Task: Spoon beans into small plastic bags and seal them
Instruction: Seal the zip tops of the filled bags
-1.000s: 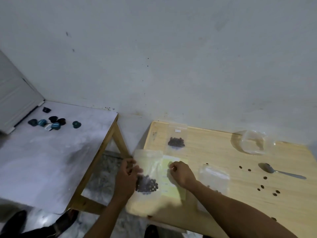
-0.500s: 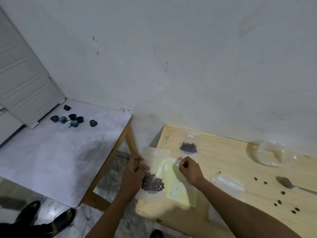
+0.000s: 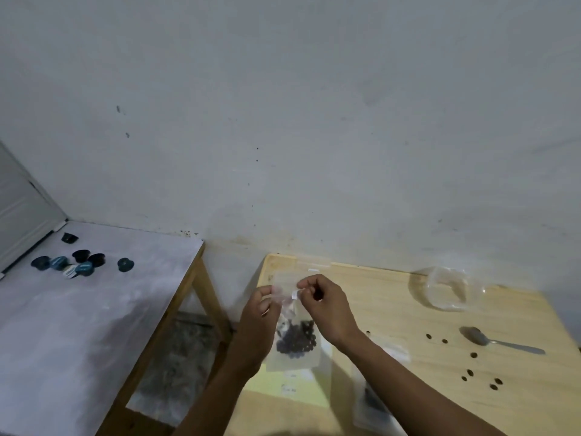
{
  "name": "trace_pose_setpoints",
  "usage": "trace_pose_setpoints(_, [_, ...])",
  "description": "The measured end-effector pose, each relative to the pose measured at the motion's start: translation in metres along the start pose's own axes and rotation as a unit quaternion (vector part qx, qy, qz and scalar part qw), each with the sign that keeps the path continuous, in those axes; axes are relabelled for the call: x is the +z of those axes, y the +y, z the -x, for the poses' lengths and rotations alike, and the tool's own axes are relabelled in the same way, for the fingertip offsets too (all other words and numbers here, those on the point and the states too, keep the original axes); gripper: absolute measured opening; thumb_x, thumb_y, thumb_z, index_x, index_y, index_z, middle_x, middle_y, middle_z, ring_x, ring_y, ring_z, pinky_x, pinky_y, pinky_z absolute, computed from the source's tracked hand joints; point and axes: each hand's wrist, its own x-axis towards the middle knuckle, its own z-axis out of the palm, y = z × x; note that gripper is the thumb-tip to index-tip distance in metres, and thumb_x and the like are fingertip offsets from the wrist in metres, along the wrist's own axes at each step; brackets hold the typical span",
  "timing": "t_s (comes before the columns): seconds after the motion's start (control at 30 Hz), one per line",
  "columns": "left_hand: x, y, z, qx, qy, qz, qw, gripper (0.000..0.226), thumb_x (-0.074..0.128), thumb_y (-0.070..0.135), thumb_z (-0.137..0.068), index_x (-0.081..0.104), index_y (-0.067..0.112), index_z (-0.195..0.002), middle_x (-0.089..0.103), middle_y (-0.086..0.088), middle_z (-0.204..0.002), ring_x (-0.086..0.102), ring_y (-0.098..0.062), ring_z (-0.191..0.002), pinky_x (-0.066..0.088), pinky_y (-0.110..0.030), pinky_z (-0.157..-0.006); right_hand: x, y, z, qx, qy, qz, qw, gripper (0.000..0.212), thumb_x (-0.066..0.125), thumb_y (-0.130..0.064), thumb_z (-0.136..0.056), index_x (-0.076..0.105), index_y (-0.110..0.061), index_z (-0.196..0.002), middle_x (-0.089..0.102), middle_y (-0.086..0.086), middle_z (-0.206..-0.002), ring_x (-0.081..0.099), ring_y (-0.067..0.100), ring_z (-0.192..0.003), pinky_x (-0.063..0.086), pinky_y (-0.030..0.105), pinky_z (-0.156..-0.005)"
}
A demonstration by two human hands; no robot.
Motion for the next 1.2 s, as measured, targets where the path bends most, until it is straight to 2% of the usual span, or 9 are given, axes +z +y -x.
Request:
trace_pose_setpoints(0.13, [0.008, 0.009, 0.001, 0.01, -0.021, -0.016, 1.0, 0.017, 0.049, 0.015, -0.1, 0.061, 0.019, -0.111, 0.069, 0.008, -0.106, 0.064, 0.005, -0.093, 0.045, -0.003, -0.072, -0.005, -0.002, 0.0, -0.011, 0.029, -0.008, 0.999, 0.005, 0.064, -0.008, -0.088, 0.065, -0.013, -0.089, 0.06, 0.002, -0.074, 0.049, 0.001, -0.062, 0.042, 0.014, -0.062])
trace_pose_setpoints(0.5, [0.01, 0.016, 0.003, 0.016, -0.034, -0.017, 0.999, 0.022, 0.044, 0.013, -0.101, 0.062, 0.023, -0.11, 0.071, 0.008, -0.106, 0.064, 0.0, -0.101, 0.047, -0.007, -0.082, -0.004, -0.004, 0.002, -0.042, 0.046, 0.019, 0.998, 0.011, 0.068, -0.015, -0.087, 0.062, -0.023, -0.09, 0.061, -0.001, -0.078, 0.051, 0.004, -0.066, 0.042, 0.017, -0.064])
trace_pose_setpoints(0.6, [0.009, 0.021, 0.004, 0.015, -0.014, -0.006, 1.0, 0.023, 0.045, 0.011, -0.1, 0.064, 0.024, -0.1, 0.071, 0.011, -0.101, 0.065, 0.003, -0.094, 0.046, -0.012, -0.078, -0.001, -0.005, 0.002, -0.018, 0.106, 0.075, 0.991, 0.046, 0.075, -0.033, -0.08, 0.05, -0.031, -0.118, 0.05, -0.007, -0.104, 0.047, 0.006, -0.093, 0.043, 0.024, -0.083])
trace_pose_setpoints(0.7, [0.006, 0.023, 0.002, 0.0, 0.007, -0.003, 1.0, 0.024, 0.047, 0.011, -0.099, 0.067, 0.023, -0.091, 0.072, 0.012, -0.095, 0.065, 0.0, -0.089, 0.045, -0.02, -0.075, -0.003, -0.006, 0.0, 0.118, 0.098, 0.009, 0.988, 0.089, 0.083, -0.046, -0.067, 0.034, -0.028, -0.139, 0.043, -0.005, -0.123, 0.044, 0.015, -0.111, 0.043, 0.035, -0.097])
trace_pose_setpoints(0.77, [0.004, 0.025, 0.001, -0.017, 0.002, 0.008, 1.0, 0.02, 0.051, 0.015, -0.097, 0.069, 0.02, -0.088, 0.073, 0.007, -0.088, 0.067, -0.006, -0.083, 0.047, -0.024, -0.072, -0.002, -0.003, -0.001, 0.178, 0.033, -0.113, 0.977, 0.073, 0.086, -0.04, -0.066, 0.054, -0.011, -0.125, 0.063, 0.009, -0.116, 0.06, 0.027, -0.106, 0.052, 0.035, -0.091])
trace_pose_setpoints(0.87, [0.006, 0.028, 0.001, -0.028, 0.005, 0.021, 0.999, 0.013, 0.06, 0.019, -0.093, 0.07, 0.014, -0.087, 0.074, 0.0, -0.077, 0.069, -0.012, -0.074, 0.051, -0.023, -0.066, 0.001, 0.003, 0.001, 0.172, 0.014, -0.141, 0.975, 0.068, 0.086, -0.04, -0.063, 0.06, 0.008, -0.104, 0.064, 0.027, -0.108, 0.068, 0.035, -0.094, 0.054, 0.044, -0.09])
trace_pose_setpoints(0.97, [0.008, 0.026, 0.001, -0.03, 0.033, 0.004, 0.999, 0.015, 0.064, 0.016, -0.091, 0.069, 0.008, -0.08, 0.07, 0.001, -0.063, 0.063, -0.007, -0.059, 0.046, -0.013, -0.053, 0.003, 0.007, 0.002, 0.161, 0.012, -0.144, 0.976, 0.072, 0.086, -0.044, -0.059, 0.061, 0.009, -0.102, 0.065, 0.027, -0.106, 0.07, 0.028, -0.087, 0.055, 0.048, -0.092])
trace_pose_setpoints(1.07, [0.009, 0.021, -0.002, -0.058, 0.04, -0.009, 0.997, 0.018, 0.064, 0.019, -0.09, 0.07, 0.007, -0.078, 0.07, -0.003, -0.065, 0.062, -0.007, -0.057, 0.045, -0.014, -0.049, 0.004, 0.017, 0.0, 0.166, -0.004, -0.132, 0.977, 0.079, 0.088, -0.053, -0.053, 0.061, 0.009, -0.094, 0.064, 0.03, -0.107, 0.069, 0.04, -0.094, 0.054, 0.052, -0.091])
trace_pose_setpoints(1.2, [0.011, 0.015, -0.005, -0.079, 0.027, -0.016, 0.996, 0.02, 0.064, 0.019, -0.09, 0.07, 0.004, -0.078, 0.071, -0.003, -0.065, 0.063, -0.004, -0.055, 0.045, -0.011, -0.049, -0.003, 0.019, 0.003, 0.179, -0.01, -0.132, 0.975, 0.055, 0.087, -0.043, -0.062, 0.068, 0.004, -0.081, 0.069, 0.028, -0.097, 0.072, 0.031, -0.086, 0.056, 0.047, -0.087])
